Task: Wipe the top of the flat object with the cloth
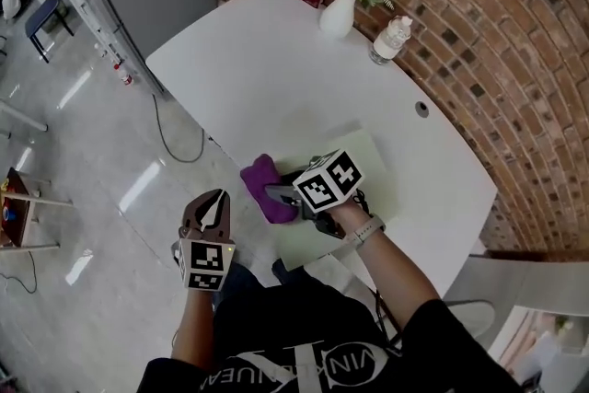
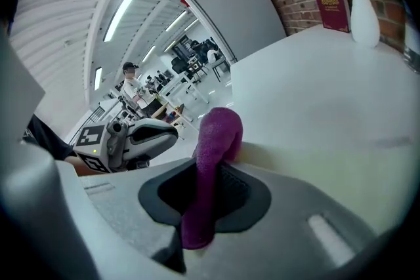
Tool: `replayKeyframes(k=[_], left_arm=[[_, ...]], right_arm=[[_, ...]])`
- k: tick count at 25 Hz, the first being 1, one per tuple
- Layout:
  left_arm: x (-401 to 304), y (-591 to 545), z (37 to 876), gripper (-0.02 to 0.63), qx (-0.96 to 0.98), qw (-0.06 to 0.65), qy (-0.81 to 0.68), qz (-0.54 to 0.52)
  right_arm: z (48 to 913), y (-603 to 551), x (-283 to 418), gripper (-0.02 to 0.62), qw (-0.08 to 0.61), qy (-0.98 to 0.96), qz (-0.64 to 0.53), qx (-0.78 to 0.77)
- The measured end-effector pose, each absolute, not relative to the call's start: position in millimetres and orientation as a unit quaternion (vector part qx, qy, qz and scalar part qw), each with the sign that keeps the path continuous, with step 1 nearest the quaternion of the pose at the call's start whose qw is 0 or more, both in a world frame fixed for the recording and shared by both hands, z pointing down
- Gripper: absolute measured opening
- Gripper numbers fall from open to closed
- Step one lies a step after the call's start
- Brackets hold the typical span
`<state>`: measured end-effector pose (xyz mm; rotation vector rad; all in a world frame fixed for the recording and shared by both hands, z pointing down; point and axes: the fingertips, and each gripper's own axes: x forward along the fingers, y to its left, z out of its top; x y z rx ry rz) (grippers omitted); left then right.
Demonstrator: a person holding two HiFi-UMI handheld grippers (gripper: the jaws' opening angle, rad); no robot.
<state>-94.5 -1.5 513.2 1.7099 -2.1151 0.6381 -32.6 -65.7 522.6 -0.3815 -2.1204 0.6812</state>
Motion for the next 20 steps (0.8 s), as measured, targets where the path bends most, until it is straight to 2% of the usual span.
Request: replayKeyframes(k=[20], left_arm=[[-57,-14,514,0.023,0.558,0.192,-0.773,0.233]], right_arm=[[532,-209,47,0.061,0.428,-0.86,0.271,-0.063]])
